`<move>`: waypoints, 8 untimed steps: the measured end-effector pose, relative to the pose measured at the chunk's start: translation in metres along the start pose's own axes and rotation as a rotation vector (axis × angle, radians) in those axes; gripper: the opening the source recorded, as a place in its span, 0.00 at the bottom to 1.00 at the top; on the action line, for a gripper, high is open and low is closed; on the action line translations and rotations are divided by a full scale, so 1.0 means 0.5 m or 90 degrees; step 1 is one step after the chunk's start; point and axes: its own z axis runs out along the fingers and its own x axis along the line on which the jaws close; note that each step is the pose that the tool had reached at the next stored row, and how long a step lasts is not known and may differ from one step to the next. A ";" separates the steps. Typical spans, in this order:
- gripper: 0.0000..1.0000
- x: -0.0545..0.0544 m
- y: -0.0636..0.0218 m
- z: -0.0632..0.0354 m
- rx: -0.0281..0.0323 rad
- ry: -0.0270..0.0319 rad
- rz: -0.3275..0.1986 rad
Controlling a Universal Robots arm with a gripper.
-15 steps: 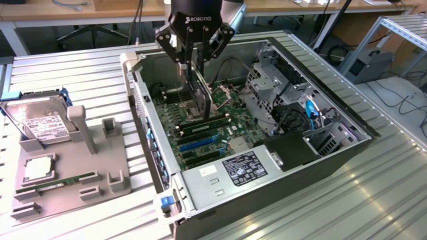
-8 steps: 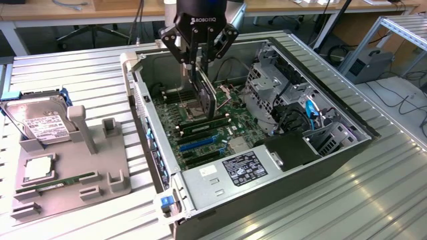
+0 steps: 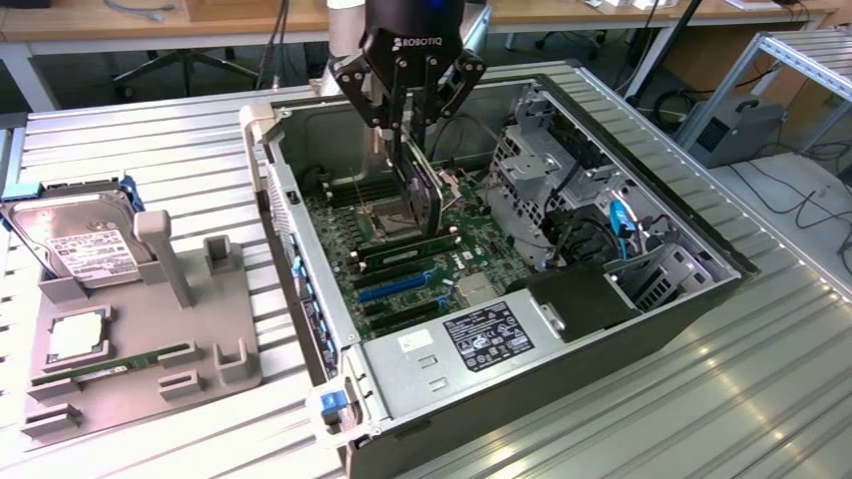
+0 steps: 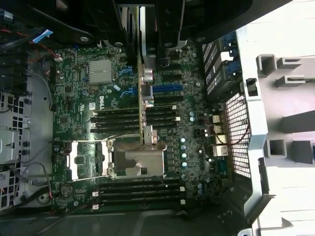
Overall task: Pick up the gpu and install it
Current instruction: 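Pick up the gpu and move the gpu toward the slot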
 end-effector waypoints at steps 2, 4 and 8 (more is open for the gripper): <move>0.27 -0.004 0.001 0.001 0.0011 -0.0001 0.000; 0.27 -0.008 0.001 0.002 0.0023 -0.0001 0.000; 0.27 -0.018 0.003 0.005 0.0063 -0.0005 0.000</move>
